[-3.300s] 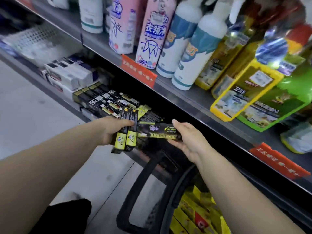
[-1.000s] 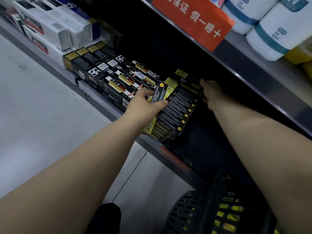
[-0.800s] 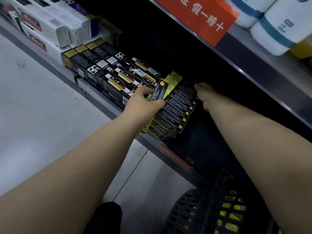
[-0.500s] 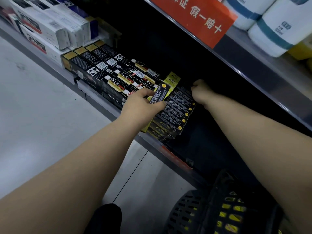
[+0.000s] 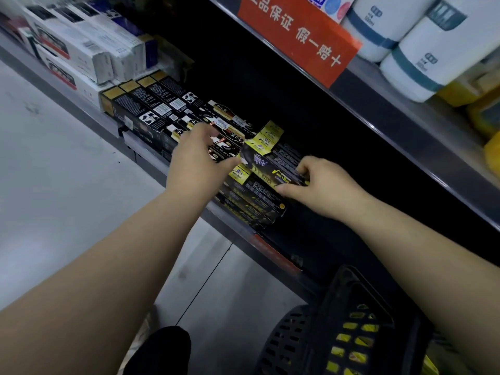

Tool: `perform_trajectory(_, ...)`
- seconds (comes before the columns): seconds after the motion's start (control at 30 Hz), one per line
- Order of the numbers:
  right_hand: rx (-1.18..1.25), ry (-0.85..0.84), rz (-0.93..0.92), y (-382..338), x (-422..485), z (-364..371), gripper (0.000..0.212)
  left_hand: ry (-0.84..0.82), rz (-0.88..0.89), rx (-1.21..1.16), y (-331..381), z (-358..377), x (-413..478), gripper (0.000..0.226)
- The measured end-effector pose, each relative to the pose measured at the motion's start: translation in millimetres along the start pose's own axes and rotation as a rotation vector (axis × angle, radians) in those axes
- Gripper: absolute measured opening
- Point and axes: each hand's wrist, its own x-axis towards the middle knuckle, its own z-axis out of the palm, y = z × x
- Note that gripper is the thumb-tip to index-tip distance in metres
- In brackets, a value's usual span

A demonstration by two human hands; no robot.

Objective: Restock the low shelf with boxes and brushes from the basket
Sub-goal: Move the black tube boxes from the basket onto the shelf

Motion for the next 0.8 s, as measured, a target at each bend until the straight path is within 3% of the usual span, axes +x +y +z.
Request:
perform_trajectory(0.13, -0.013, -0.08, 0.027, -3.7, 3.8, 16.9, 0.046, -0.23, -0.228, -0.025, -9.1, 7.7, -6.3, 0.03)
perform_trajectory(0.23, -0.114, -0.113, 0.0, -7.8, 8.8, 24.1, 0.057, -0.359, -0.26, -0.033, -8.0, 18.8, -11.6, 0.022)
perform_trajectory(0.8, -0.072, -0.102, -0.031, -2.8, 14.3, 31.4, 0.06, -0.341, -0.256, -0.055, -5.5, 25.5, -11.9, 0.018)
